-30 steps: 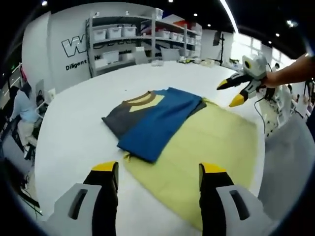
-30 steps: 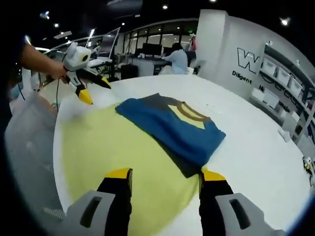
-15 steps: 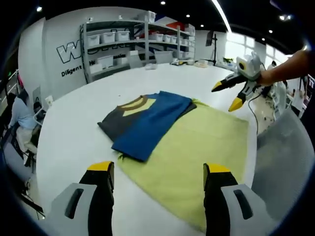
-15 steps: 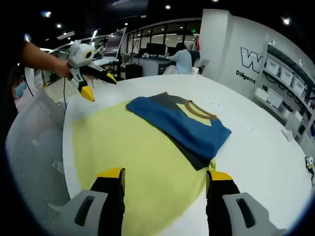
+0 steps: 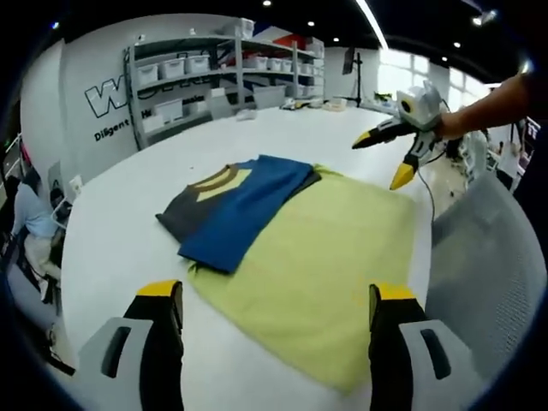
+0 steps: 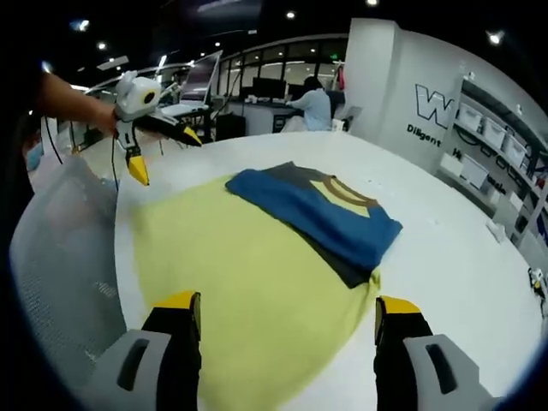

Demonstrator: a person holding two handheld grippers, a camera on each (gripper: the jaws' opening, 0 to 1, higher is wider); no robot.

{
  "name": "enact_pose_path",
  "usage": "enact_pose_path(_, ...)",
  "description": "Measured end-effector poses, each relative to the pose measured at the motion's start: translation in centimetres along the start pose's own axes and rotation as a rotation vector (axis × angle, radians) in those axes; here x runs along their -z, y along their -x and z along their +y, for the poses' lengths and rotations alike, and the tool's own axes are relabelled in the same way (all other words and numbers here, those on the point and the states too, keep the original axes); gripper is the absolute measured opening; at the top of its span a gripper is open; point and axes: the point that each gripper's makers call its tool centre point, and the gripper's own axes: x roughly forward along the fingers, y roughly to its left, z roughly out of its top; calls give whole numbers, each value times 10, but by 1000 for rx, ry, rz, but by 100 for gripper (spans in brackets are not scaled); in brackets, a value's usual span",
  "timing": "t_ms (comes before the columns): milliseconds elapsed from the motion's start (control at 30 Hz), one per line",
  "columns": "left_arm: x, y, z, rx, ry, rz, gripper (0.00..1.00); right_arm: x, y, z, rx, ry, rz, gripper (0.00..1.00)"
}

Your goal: Fold the garment on the visible template until the final outline fits inside the template.

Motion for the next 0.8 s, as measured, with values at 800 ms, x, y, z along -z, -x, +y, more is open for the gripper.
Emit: enact_pose_path(800,18,8,-49,133,-136,-8,79,34,30,46,-69,60,58,69)
